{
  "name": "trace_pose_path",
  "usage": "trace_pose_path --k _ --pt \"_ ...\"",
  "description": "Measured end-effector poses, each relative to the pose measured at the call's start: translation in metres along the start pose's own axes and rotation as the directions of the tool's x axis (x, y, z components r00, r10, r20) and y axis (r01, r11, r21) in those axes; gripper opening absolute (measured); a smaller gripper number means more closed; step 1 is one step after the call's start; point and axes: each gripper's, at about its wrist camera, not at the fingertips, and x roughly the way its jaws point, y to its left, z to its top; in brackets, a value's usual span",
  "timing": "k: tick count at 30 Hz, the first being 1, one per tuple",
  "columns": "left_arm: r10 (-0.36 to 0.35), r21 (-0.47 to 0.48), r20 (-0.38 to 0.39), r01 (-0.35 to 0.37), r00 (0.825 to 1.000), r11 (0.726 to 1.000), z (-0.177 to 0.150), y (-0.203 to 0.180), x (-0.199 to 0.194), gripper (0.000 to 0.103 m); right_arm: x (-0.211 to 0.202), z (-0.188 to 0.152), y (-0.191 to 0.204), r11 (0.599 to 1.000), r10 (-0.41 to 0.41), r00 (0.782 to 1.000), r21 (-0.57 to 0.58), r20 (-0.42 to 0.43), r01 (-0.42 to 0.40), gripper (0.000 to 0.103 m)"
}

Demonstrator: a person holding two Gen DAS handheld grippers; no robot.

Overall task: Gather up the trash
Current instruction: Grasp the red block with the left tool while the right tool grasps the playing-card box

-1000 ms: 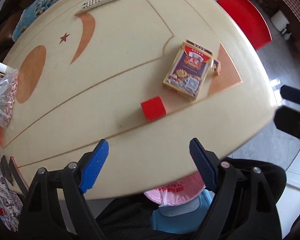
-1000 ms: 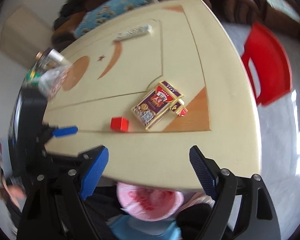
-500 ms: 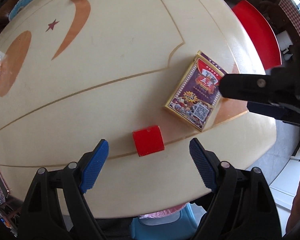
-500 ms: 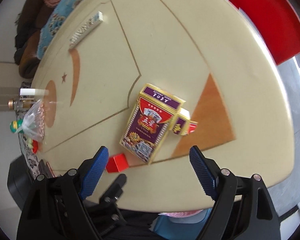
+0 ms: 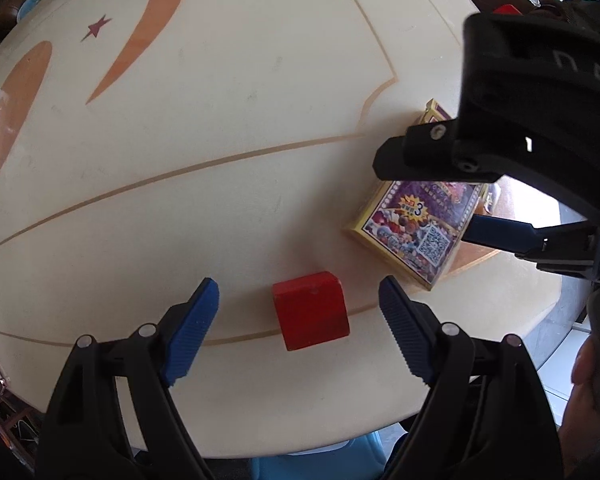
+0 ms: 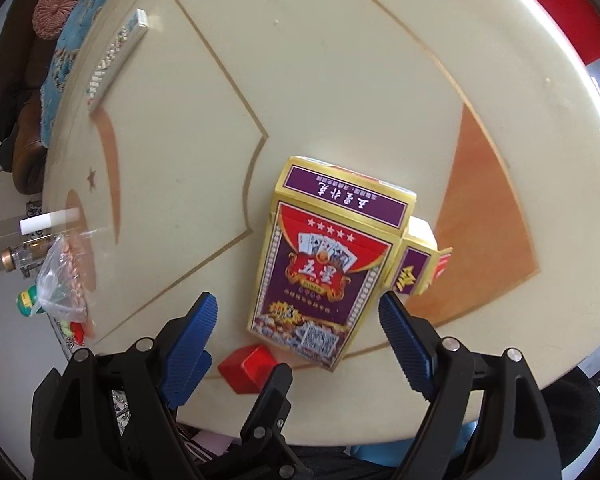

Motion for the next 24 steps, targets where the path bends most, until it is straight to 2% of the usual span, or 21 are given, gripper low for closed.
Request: trace_pose_path --k 7,10,13,17,21,24 --pt "0.010 -0.017 0.006 -0.010 1.000 1.000 0.000 -0.001 -0.001 0.071 0.003 -0.001 0.013 0.996 -0.061 0.998 -0.059 0.008 0.061 0.083" --pt "0.028 -0.017 0.017 -0.028 0.999 0.999 -0.003 -0.002 -0.003 0.069 0.002 -0.004 0.018 0.991 -0.111 0.994 -0.077 0.024 0.112 0.076" --pt "0.038 -0.027 0.022 -0.038 0.999 0.999 -0.007 -0.004 -0.005 0.068 0.002 -0.005 0.027 0.974 -0.177 0.982 -0.133 0.073 0.185 0.064" --pt "0.047 -0.024 0.032 -0.046 0.998 0.999 -0.005 -0.008 -0.006 0.067 0.000 -0.006 0.028 0.970 -0.173 0.981 -0.156 0.089 0.185 0.064" --pt "0.077 -0.013 0.036 -0.077 0.996 0.997 -0.018 -0.014 -0.011 0.058 -0.001 -0.009 0.030 0.966 -0.164 0.982 -0.184 0.098 0.180 0.063" --pt "0.065 -0.015 0.038 -0.064 0.997 0.998 -0.024 -0.012 -0.012 0.051 -0.006 -0.008 0.024 0.970 -0.137 0.985 -0.189 0.105 0.155 0.059"
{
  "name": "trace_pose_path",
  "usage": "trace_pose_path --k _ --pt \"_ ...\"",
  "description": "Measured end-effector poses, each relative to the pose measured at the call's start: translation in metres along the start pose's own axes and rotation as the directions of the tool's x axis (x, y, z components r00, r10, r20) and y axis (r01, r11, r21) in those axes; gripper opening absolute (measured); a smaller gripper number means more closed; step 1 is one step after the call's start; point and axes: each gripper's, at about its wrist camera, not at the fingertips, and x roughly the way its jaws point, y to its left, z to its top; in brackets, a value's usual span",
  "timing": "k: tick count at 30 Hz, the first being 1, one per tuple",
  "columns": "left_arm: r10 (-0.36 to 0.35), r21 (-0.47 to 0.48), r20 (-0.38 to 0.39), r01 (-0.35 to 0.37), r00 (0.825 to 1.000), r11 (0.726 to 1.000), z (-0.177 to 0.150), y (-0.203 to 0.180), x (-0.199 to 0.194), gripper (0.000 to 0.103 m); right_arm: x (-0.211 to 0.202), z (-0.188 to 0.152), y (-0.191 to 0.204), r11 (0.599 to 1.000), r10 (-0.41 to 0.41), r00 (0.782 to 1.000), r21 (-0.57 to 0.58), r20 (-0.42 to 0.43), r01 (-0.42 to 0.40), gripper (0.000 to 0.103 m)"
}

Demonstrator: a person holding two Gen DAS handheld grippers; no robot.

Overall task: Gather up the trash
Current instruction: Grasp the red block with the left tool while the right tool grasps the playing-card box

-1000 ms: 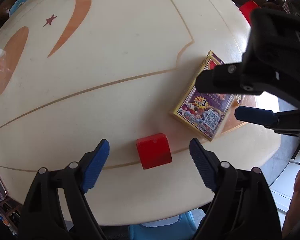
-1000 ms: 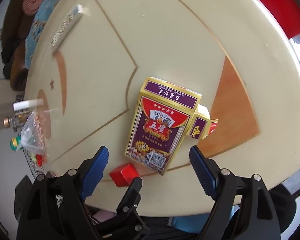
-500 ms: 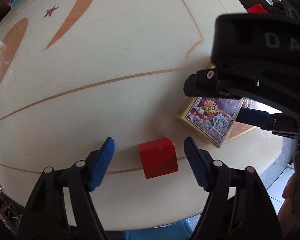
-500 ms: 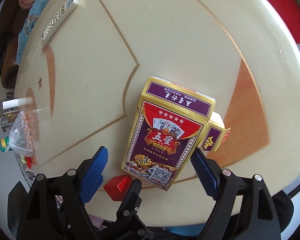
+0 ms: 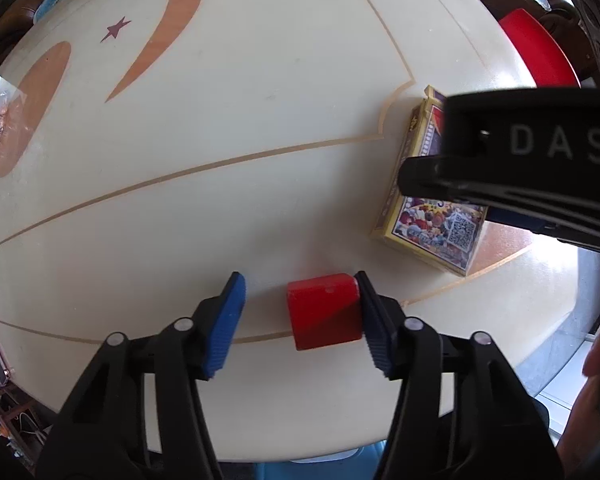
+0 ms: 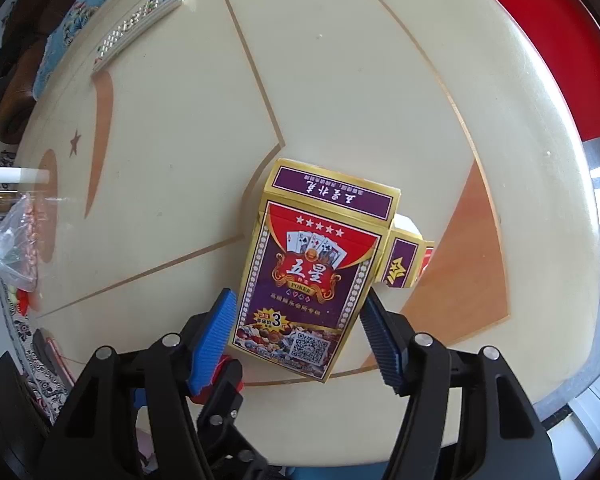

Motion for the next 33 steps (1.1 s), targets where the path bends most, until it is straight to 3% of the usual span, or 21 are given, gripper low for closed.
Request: trace_pose_path --k 2,4,6,9,10,13,15,17,20,23,25,30,32,33 --pt "0.002 -0.003 0.002 -0.002 1.000 1.000 -0.001 0.002 -0.002 0.046 -0.005 0.000 -0.003 1.000 0.005 1.000 -0.001 0.021 -0.005 0.044" --pt "-0.003 -0.001 0.003 0.003 1.000 1.000 -0.002 0.002 -0.003 0.039 -0.012 0.002 -0.009 0.999 0.036 0.999 0.000 0.031 -0.036 0.035" --pt "-0.013 -0.002 -0.001 0.013 1.000 1.000 -0.003 0.002 -0.004 0.039 -0.009 0.004 -0.012 1.000 0.021 1.000 -0.014 0.004 -0.021 0.031" --pt "-0.017 0.003 -0.004 0.017 1.000 1.000 -0.003 0.000 -0.005 0.039 -0.007 0.005 -0.014 0.998 0.067 0.998 -0.019 -0.011 -0.067 0.036" --pt "-0.014 0.007 -0.002 0.014 1.000 1.000 -0.003 -0.001 -0.005 0.039 -0.005 0.005 -0.013 0.996 0.081 0.997 -0.021 -0.016 -0.081 0.041" --pt "-0.009 0.019 -0.001 0.009 1.000 1.000 -0.003 -0.007 -0.005 0.040 0.001 0.004 -0.006 0.997 0.067 0.998 -0.031 0.000 -0.067 0.068" --pt "-0.023 0.021 -0.001 0.023 1.000 1.000 -0.005 -0.013 -0.008 0.041 0.004 0.004 0.004 0.997 0.062 0.998 -0.041 0.011 -0.061 0.069" --pt "-0.033 0.026 -0.005 0.033 0.999 0.999 0.003 -0.004 -0.016 0.042 0.008 0.003 0.016 0.998 0.022 1.000 -0.063 0.019 -0.021 0.070" --pt "-0.043 0.002 -0.003 0.043 0.999 0.999 0.003 -0.003 -0.013 0.043 0.013 -0.002 0.036 0.988 -0.102 0.993 -0.108 0.050 0.107 0.072" --pt "-0.118 -0.060 -0.004 0.117 0.993 0.991 0.007 0.007 -0.014 0.058 0.025 -0.007 0.060 0.955 -0.218 0.974 -0.194 0.060 0.226 0.081" --pt "-0.107 -0.052 0.005 0.107 0.994 0.993 0.006 0.006 -0.015 0.058 0.028 -0.014 0.068 0.936 -0.266 0.959 -0.210 0.103 0.282 0.079" --pt "-0.086 -0.050 0.034 0.087 0.996 0.995 0.002 -0.002 -0.018 0.058 0.026 -0.018 0.068 0.931 -0.253 0.959 -0.238 0.128 0.277 0.065" --pt "-0.074 -0.052 0.039 0.076 0.996 0.996 -0.005 -0.014 -0.015 0.053 0.027 -0.021 0.068 0.928 -0.247 0.958 -0.248 0.148 0.278 0.065" --pt "-0.059 -0.046 0.038 0.060 0.998 0.997 -0.006 -0.015 -0.017 0.045 0.028 -0.022 0.069 0.927 -0.245 0.957 -0.252 0.154 0.278 0.065"
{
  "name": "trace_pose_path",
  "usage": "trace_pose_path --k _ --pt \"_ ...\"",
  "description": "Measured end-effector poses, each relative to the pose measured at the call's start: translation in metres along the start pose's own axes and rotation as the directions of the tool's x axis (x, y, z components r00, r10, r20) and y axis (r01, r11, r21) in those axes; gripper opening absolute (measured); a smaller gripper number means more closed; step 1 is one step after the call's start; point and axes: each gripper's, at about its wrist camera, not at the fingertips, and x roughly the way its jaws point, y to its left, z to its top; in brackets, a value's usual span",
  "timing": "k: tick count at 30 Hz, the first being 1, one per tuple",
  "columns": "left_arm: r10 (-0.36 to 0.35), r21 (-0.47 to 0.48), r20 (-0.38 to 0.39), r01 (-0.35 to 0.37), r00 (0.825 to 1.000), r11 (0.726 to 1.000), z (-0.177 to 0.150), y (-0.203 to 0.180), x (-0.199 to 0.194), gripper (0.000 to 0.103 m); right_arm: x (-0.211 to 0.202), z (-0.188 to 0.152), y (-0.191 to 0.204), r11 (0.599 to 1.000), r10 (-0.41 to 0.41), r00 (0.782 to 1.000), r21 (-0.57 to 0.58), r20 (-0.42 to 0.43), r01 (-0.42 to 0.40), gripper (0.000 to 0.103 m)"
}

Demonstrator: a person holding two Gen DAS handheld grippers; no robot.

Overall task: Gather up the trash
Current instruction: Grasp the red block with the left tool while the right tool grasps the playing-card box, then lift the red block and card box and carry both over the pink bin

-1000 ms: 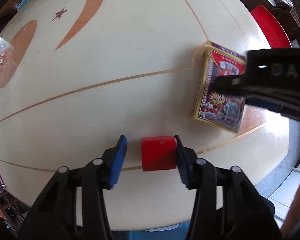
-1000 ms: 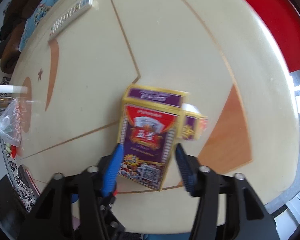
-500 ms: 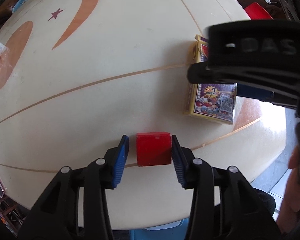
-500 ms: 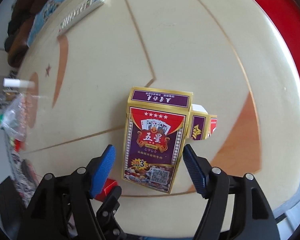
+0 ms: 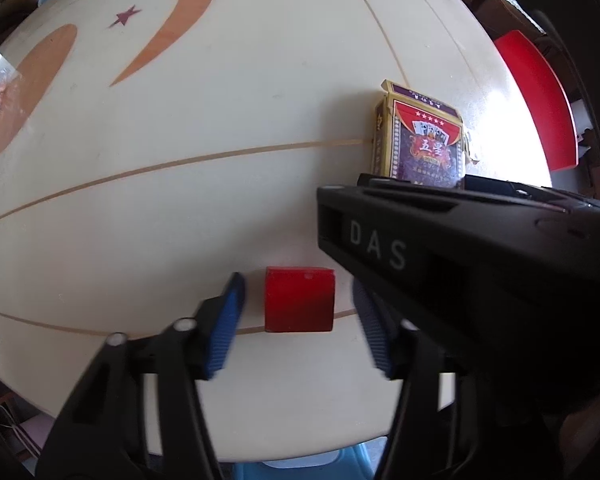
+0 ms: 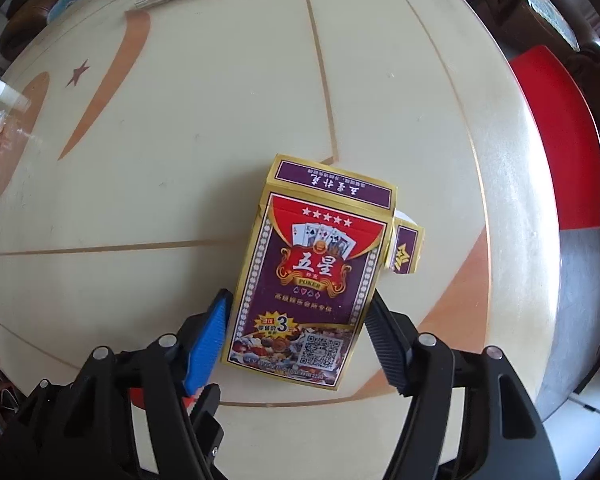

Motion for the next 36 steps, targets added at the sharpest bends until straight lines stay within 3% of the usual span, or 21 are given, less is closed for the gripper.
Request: trace_pose_path --k 1,4,16,19,27,36 --pt "0.005 0.006 -0.005 -0.005 1.000 1.000 -0.004 0.000 0.002 0.038 0.000 -0.001 0.000 1.000 0.003 1.000 -0.001 0.005 -0.003 0.064" --pt "0.031 0.024 -0.010 -0.030 0.999 0.999 -0.023 0.004 0.012 0.032 -0.001 -0.009 -0.014 1.000 0.018 1.000 0.007 0.014 -0.018 0.064" --pt "0.033 0.039 0.005 -0.033 0.999 0.999 -0.030 0.028 0.000 0.031 -0.016 -0.028 -0.053 0.998 0.056 0.995 -0.004 0.085 -0.056 0.063" --pt "0.026 0.035 0.017 -0.027 1.000 0.999 -0.030 0.015 0.006 0.031 -0.030 -0.039 -0.060 0.998 0.052 0.990 -0.031 0.128 -0.048 0.063" --pt "0.055 0.069 0.113 -0.063 0.992 0.996 -0.064 0.010 -0.029 0.031 -0.084 -0.087 -0.058 0.990 0.120 0.967 -0.100 0.226 -0.100 0.062" --pt "0.073 0.130 0.286 -0.114 0.956 0.985 -0.138 0.014 -0.106 0.031 -0.167 -0.166 -0.051 0.963 0.203 0.927 -0.237 0.314 -0.131 0.062"
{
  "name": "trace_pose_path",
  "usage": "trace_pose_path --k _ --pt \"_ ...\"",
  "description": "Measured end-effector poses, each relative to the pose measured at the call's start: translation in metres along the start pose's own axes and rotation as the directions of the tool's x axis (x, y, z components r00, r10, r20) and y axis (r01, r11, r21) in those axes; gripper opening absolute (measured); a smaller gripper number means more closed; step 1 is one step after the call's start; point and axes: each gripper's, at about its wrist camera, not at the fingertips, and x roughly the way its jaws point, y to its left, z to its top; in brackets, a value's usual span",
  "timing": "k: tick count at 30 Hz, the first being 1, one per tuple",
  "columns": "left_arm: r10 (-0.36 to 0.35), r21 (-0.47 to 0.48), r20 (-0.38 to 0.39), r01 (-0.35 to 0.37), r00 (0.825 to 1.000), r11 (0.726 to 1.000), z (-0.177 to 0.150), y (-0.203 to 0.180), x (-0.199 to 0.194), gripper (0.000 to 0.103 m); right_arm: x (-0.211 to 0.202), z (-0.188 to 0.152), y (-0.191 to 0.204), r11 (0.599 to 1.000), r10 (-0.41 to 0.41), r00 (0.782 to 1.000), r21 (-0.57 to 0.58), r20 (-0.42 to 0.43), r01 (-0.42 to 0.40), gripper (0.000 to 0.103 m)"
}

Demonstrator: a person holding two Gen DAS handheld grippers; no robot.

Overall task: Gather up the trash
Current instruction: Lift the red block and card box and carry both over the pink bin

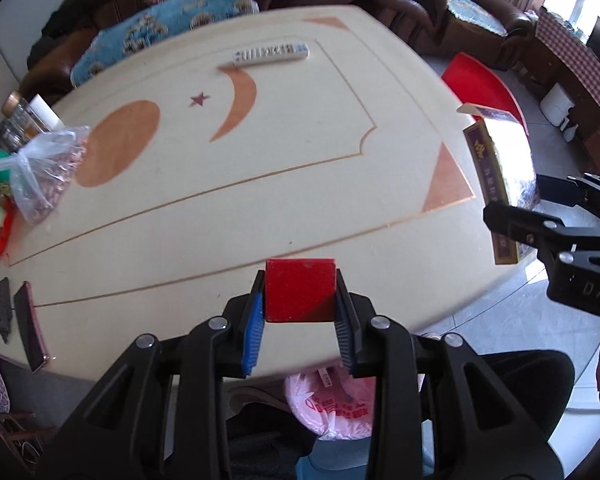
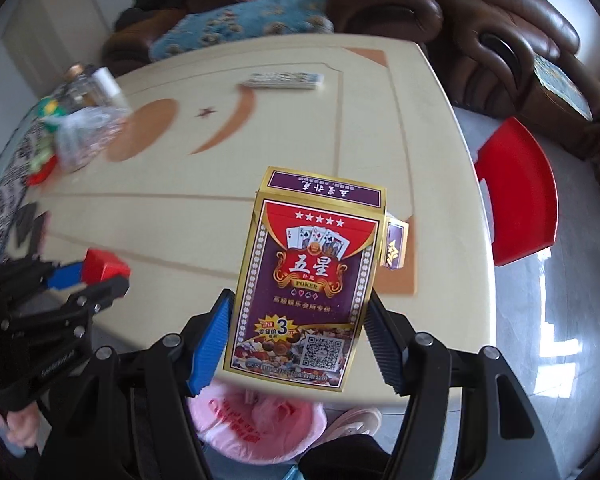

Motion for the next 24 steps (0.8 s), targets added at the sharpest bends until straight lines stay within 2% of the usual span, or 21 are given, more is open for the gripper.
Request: trace_pose_path --k 4,13,19,22,24 --pt "0.004 0.024 0.058 -0.005 0.998 1.000 -0.031 0.003 -0.037 0.031 -0.028 -0.030 0.029 0.998 0.004 0.999 -0.071 0.035 -0.001 0.062" --pt "0.002 0.068 0.109 -0.010 0.994 0.998 -0.099 -0.013 -0.052 0.031 -0.040 -0.101 0.072 0.987 0.026 0.999 -0.162 0.019 -0.022 0.062" --pt "-0.040 0.069 0.085 0.034 0.996 0.997 -0.126 -0.012 -0.047 0.026 -0.031 -0.140 0.074 0.988 0.022 1.000 -0.153 -0.010 -0.023 0.062" --pt "-0.079 0.069 0.069 0.075 0.994 0.995 -0.131 -0.010 -0.039 0.026 -0.018 -0.157 0.073 0.988 -0.006 1.000 -0.154 -0.023 0.002 0.062" --pt "-0.143 0.054 0.050 0.140 0.988 0.989 -0.136 -0.008 -0.028 0.026 -0.002 -0.170 0.071 0.990 0.007 0.998 -0.143 -0.060 -0.015 0.062"
